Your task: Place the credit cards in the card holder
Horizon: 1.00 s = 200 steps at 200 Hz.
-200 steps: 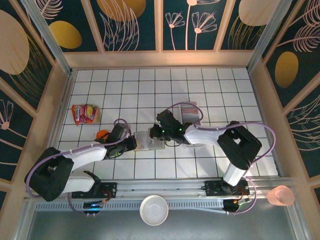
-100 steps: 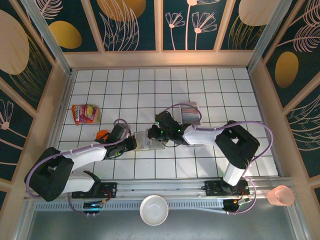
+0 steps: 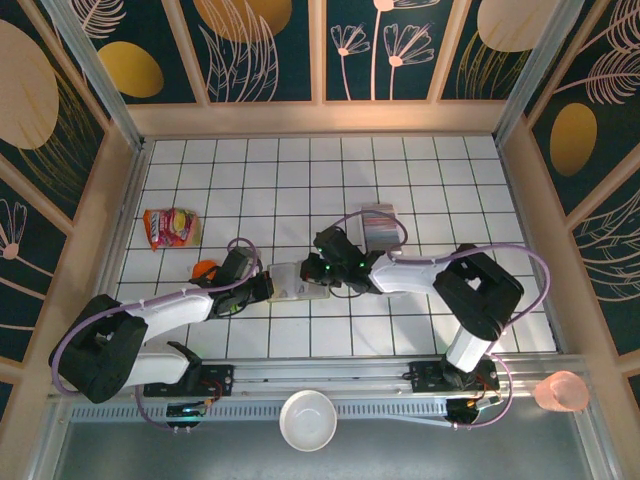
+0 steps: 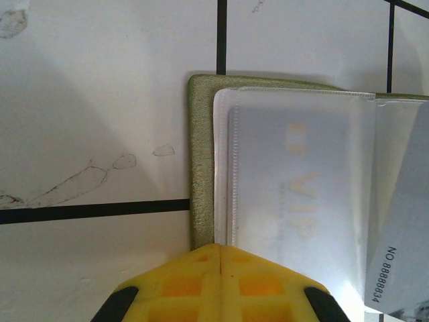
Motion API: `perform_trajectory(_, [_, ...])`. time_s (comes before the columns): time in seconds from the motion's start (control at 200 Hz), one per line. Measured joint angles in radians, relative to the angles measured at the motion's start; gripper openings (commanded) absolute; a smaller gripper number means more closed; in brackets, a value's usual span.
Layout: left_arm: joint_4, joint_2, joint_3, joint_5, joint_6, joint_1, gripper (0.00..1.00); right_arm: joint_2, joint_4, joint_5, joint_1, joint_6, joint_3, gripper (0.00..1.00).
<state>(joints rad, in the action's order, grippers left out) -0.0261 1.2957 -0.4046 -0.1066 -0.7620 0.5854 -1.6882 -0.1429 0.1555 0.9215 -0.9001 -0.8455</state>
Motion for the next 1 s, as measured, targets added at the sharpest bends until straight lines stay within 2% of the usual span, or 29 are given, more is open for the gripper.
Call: perform_trajectory(1.001, [0.001, -0.013, 0.006, 0.003, 0.000, 0.000, 0.03, -0.010, -0.062, -0.001, -0.006, -0.008, 0.018, 0.00])
